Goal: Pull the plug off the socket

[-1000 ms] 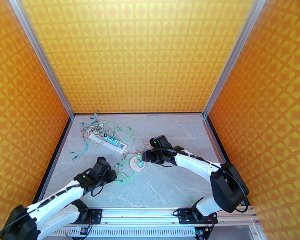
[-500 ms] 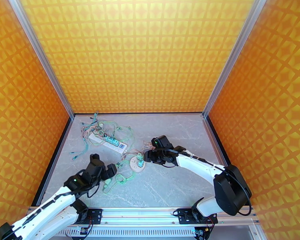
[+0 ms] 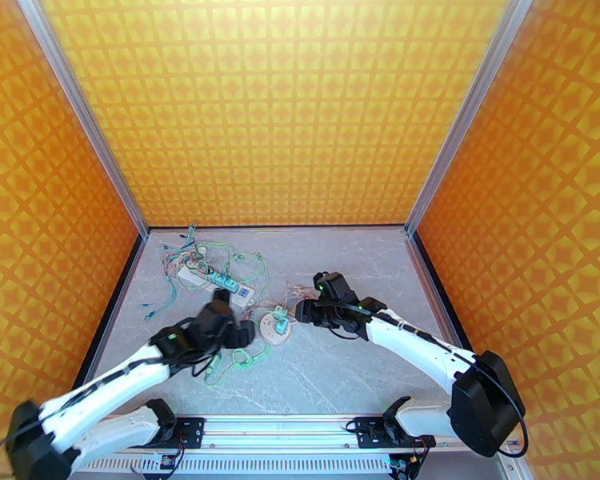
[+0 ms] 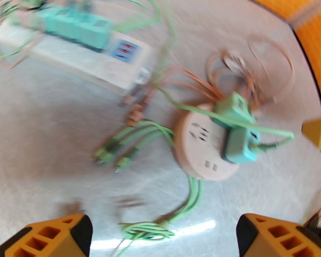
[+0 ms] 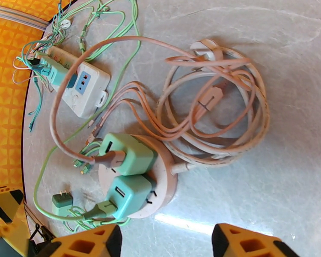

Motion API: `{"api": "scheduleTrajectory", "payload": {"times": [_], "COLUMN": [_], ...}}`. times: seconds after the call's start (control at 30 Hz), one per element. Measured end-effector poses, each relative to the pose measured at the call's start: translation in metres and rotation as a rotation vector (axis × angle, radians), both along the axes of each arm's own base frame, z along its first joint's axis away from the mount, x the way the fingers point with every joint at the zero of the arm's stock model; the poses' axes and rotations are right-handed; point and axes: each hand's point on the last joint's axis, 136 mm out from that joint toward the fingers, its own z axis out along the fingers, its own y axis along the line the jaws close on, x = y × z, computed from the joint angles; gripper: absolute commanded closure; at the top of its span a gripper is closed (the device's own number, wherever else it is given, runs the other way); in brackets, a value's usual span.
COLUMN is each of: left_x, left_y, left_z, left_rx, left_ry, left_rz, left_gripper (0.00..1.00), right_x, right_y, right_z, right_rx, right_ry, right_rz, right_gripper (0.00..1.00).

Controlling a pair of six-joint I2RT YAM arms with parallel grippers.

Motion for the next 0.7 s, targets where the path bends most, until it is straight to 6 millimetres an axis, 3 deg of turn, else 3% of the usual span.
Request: {"api": "scheduleTrajectory", "payload": {"times": [0.27, 0.47, 0.7], "left_x": [0.012, 0.028, 0.037], "left_y": [-0.065, -0.090, -0.102], "left_z": [-0.022, -0.031, -0.056], "left_rx": [0.083, 0.127, 0.187], "left_ry": [0.008, -0.004, 0.011], "left_rz": [-0.162, -0.221, -0.266], "left_gripper": [0.30, 0.35, 0.43], "right_x": [-0.005, -0.009, -0.013], "right_y": [-0.007, -0.011, -0.014], "right_z": [-0.005, -0.002, -0.004], "right_rx": [-0.024, -0.029, -0.035], "right_ry": [0.011, 0.003, 0.009], "right_rz": [-0.010, -0.013, -0.009], "right_gripper": [0.40, 0.40, 0.40]}}
